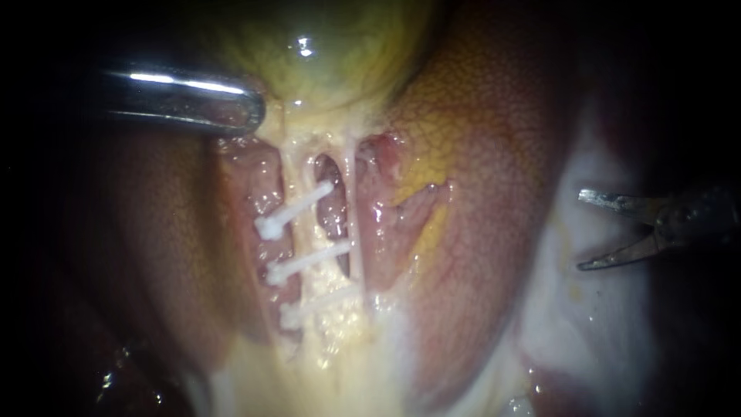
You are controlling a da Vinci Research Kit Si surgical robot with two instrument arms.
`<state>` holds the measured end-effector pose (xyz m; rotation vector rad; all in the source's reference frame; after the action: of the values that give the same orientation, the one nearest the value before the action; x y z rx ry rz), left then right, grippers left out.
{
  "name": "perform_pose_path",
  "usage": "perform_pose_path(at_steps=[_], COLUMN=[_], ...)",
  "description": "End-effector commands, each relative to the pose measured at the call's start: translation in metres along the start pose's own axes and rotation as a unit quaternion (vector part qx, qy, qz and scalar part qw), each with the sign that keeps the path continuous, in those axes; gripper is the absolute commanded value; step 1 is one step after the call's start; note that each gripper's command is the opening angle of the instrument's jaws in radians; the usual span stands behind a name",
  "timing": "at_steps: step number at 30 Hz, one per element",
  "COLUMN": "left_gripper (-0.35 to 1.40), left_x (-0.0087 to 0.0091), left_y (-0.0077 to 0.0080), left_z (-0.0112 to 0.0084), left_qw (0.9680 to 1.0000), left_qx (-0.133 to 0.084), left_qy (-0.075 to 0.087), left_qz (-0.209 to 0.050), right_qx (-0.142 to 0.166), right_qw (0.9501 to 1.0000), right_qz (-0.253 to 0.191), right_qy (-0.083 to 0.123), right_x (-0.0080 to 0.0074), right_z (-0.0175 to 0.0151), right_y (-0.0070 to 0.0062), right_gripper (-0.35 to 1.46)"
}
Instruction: Go to the cutting position left tube
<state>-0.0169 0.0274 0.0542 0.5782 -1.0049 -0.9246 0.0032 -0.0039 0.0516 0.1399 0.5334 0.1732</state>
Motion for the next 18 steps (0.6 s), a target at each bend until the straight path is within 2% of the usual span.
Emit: perform_pose_path(at_steps=[1,8,10,14,18], left_gripper=[-0.35,-0.35,-0.35,-0.35,-0.35], left_x=[-0.0001,-0.0001,-0.0001,-0.0001,-0.0001], left_y=[0.0,-0.0002,-0.0002,-0.0002,-0.0002], left_z=[-0.0002,-0.0004,-0.0004,-0.0004,-0.0003], left_qw=[1.0,1.0,1.0,1.0,1.0], left_qx=[0.0,0.0,0.0,0.0,0.0], left_qy=[-0.001,-0.003,-0.003,-0.003,-0.003], left_qz=[0.0,0.0,0.0,0.0,0.0], right_qx=[0.0,0.003,0.013,0.062,0.085], right_qw=[1.0,1.0,0.9999,0.9969,0.9933], right_qz=[0.0,0.002,0.002,-0.002,0.011], right_qy=[0.0,0.002,0.008,0.047,0.078], right_x=[0.0,0.0003,0.0005,0.0012,0.0021], right_z=[0.0,0.0004,0.0005,0.0008,0.0013], right_y=[0.0,0.0,0.0,-0.0001,-0.0004], right_gripper=[1.41,1.41,1.39,1.38,1.38])
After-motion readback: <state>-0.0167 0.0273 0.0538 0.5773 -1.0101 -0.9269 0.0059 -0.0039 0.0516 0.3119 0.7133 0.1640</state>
